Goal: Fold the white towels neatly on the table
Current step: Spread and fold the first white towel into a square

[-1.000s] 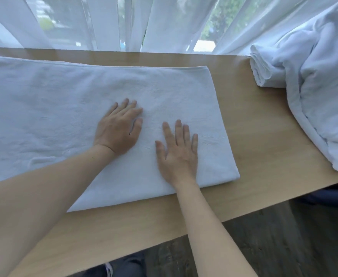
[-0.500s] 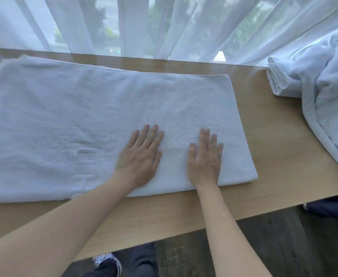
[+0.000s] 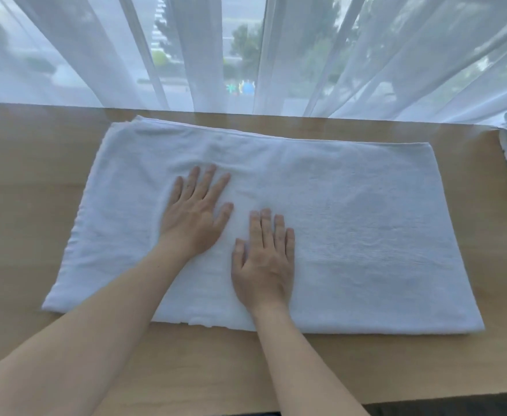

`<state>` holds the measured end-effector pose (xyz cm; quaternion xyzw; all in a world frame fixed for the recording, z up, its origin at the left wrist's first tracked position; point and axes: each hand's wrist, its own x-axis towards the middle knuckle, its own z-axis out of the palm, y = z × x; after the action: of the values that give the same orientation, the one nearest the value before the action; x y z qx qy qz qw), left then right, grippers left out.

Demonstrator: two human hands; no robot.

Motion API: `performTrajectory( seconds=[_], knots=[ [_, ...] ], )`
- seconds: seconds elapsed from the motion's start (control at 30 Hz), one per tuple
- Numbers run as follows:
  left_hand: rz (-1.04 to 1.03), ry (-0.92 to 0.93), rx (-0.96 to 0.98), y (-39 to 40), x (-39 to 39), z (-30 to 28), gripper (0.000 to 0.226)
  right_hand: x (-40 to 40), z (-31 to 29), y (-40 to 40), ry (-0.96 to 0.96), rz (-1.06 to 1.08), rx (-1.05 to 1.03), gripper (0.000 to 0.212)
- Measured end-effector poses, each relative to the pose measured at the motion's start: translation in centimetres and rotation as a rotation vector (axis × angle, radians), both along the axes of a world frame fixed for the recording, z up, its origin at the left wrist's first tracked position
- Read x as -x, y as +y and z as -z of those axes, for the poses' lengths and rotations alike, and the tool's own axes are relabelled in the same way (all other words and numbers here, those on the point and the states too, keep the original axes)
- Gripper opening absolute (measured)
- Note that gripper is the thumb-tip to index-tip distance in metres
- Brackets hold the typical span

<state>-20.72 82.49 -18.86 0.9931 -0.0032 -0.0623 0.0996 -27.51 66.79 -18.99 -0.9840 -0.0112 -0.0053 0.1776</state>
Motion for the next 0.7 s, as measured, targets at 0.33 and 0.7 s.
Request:
performTrajectory(
  seconds=[0.33,0.7],
  knots=[
    [-0.165,0.040,-0.027,8.2,-9.6,0.1,0.070,-0.6,0.2,0.3,-0.062,0.017,0.095,0.066],
    [-0.026,-0.016,0.093,-1.2,4.9,0.0,0.070,-0.6,0.2,0.5,-0.063,0.030,0.124,0.067]
  ],
)
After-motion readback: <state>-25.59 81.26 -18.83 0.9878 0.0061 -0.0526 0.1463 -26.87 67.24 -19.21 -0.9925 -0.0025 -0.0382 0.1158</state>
